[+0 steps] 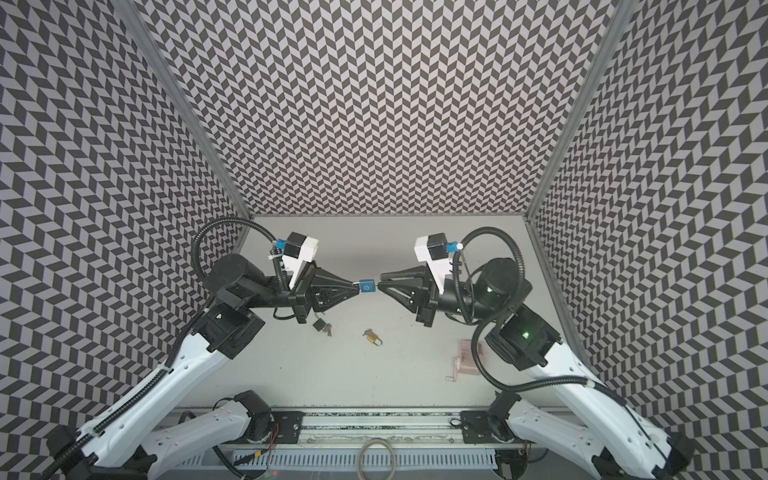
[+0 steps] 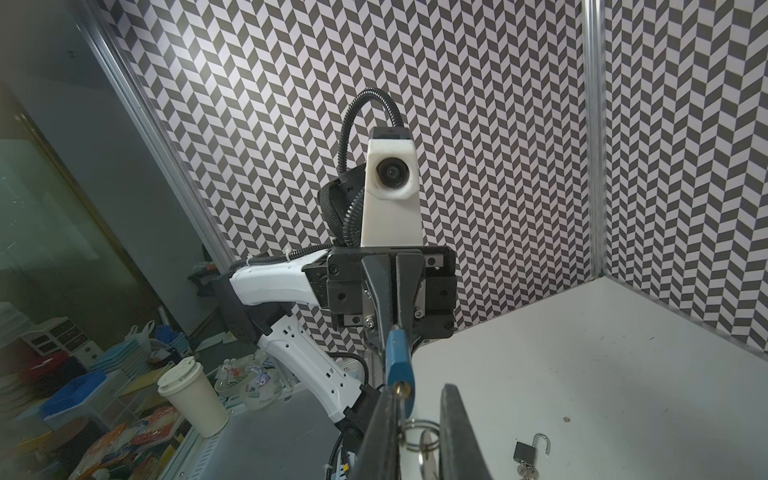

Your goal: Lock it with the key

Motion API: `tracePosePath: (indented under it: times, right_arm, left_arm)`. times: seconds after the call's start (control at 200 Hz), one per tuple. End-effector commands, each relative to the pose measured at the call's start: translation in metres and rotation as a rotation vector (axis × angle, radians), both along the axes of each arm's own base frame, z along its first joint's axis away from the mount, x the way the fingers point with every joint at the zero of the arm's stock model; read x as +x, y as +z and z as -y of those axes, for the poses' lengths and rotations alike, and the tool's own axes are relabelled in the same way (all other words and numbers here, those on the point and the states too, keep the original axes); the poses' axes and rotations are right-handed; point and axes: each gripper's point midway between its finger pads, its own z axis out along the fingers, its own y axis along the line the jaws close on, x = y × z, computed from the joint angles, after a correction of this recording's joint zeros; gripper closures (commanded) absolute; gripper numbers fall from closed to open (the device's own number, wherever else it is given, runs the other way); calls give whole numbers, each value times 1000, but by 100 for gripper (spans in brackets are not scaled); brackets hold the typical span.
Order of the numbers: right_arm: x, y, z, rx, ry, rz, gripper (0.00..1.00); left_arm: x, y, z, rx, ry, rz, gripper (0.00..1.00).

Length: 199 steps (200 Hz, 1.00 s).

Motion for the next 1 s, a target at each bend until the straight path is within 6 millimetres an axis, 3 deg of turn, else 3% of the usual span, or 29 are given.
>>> tracePosePath:
  times: [0.0,0.295,0.36,0.411,0.521,0.646,0.776,0.991]
  right_arm:
    - [-7,21,11,52,-25,78,100]
    - [-3,20,15,52,-59,75,100]
    - [6,14,16,39,-106,52,100]
    - [19,4,17,14,-171,16,100]
    - [63,-46,27,-88,-394,-125,100]
    - [98,-133,34,-280,-571,-294,100]
    - [115,-212,35,-438,-640,-421,100]
    - [126,-300,24,-643,-634,-557,100]
  left_arm:
    - [-6,17,-6,-27,11,51,100]
    - [-2,15,-7,-23,34,48,100]
    - [10,13,-10,-14,99,34,100]
    - [29,9,-15,-1,203,4,100]
    - [82,-21,-31,88,471,-95,100]
    - [129,-70,-55,217,731,-217,100]
    - [145,-107,-66,295,827,-274,100]
    - [152,-138,-73,367,877,-318,100]
